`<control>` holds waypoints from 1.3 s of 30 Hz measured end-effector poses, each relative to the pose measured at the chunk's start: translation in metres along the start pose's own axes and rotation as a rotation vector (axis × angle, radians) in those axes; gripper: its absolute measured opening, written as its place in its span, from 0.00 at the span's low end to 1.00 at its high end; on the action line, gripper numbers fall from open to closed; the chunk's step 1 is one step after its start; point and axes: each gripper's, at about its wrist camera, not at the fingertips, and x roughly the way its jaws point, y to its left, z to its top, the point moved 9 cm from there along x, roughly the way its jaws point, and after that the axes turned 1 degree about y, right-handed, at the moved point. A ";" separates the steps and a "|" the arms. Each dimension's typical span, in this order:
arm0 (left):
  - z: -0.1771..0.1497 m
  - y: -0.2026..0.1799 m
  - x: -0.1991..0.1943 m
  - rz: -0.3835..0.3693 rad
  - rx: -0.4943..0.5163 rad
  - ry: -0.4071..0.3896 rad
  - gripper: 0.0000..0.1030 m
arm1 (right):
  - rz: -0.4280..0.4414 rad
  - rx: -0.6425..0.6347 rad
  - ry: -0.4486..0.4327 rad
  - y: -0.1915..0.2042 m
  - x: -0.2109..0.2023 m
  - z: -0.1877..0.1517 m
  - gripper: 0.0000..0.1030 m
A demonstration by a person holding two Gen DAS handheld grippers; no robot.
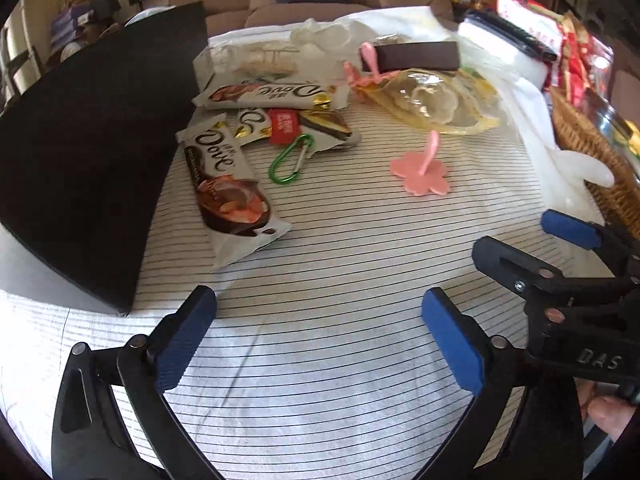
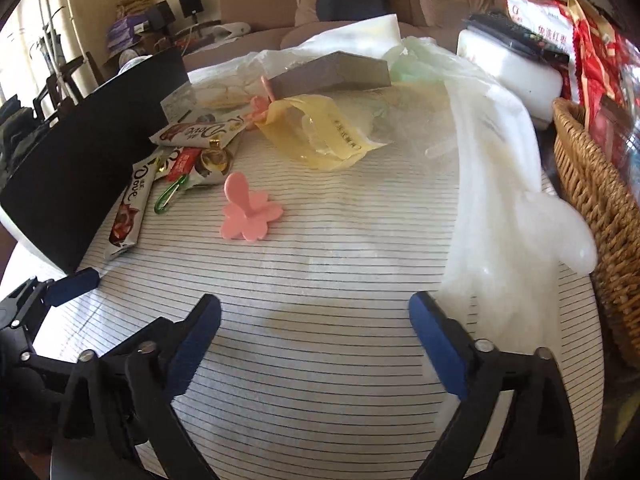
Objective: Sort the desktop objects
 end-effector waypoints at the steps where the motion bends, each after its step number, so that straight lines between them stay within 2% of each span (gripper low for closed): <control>1: 0.000 0.002 0.000 0.008 -0.010 0.001 1.00 | -0.001 0.006 0.002 0.001 0.002 0.001 1.00; 11: 0.000 0.004 0.000 0.009 -0.010 0.001 1.00 | 0.030 0.011 0.013 -0.008 -0.004 0.000 1.00; 14: 0.000 0.004 0.000 0.012 -0.012 0.001 1.00 | 0.008 -0.022 0.013 -0.015 -0.006 -0.005 1.00; 18: 0.001 0.003 0.000 0.026 -0.026 0.001 1.00 | -0.068 -0.116 0.041 -0.013 -0.004 -0.015 1.00; 24: 0.001 0.001 0.001 0.031 -0.026 0.001 1.00 | -0.132 -0.027 0.035 -0.038 -0.006 -0.012 1.00; 34: 0.001 0.000 0.001 0.029 -0.028 0.002 1.00 | -0.202 0.042 0.032 -0.037 -0.005 -0.011 1.00; 39: 0.001 0.000 0.001 0.029 -0.028 0.002 1.00 | -0.209 0.047 0.030 -0.037 -0.005 -0.011 1.00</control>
